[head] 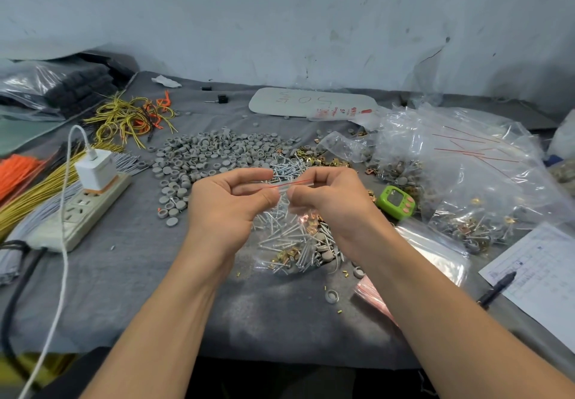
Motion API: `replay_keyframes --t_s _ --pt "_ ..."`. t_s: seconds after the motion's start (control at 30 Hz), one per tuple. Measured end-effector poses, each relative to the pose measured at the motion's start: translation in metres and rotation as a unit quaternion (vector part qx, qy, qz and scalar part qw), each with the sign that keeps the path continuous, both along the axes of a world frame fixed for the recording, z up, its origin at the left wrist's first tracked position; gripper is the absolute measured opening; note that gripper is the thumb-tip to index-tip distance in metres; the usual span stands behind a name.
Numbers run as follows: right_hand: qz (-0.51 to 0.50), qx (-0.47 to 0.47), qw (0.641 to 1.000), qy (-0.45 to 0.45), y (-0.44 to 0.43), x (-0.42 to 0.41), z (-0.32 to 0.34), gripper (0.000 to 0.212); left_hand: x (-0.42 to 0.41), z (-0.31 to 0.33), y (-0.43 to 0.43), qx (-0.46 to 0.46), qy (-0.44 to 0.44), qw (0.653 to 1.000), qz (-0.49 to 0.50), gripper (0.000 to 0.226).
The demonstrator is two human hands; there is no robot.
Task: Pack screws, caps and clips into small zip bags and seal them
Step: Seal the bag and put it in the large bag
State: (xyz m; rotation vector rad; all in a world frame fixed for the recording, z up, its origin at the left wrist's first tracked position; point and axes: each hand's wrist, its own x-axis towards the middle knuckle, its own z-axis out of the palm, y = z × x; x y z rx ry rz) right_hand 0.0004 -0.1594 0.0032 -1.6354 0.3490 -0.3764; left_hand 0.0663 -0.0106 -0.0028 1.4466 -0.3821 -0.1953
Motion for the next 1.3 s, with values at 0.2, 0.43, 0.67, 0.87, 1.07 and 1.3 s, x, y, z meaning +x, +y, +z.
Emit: replay_keyframes --t_s 0.2,0.43,0.67,0.87,1.07,1.3 --pt "0.024 -0.071 0.997 0.031 0.007 -0.004 -0.002 0.013 -0.005 -0.001 -0.001 0.028 0.014 0.999 0.019 0.036" --pt "0.003 -0.033 0.999 -0.001 -0.001 -0.002 -0.001 0.015 0.001 0.005 0.010 0.110 -0.053 0.992 0.033 0.026" --pt "0.011 -0.013 1.000 0.014 -0.004 0.000 -0.007 0.006 -0.001 0.005 0.017 0.102 -0.040 0.994 0.028 0.021" --pt "0.015 0.019 1.000 0.020 -0.001 0.001 -0.004 0.018 -0.001 0.006 0.016 0.103 -0.007 0.995 0.015 0.018" --pt "0.035 0.004 0.999 0.011 0.001 0.000 -0.006 0.014 -0.001 0.001 0.013 0.073 0.039 0.997 0.004 0.012" --pt "0.030 0.018 0.999 -0.012 0.002 0.002 -0.007 0.009 0.001 -0.003 0.011 0.079 0.028 0.996 0.003 0.017"
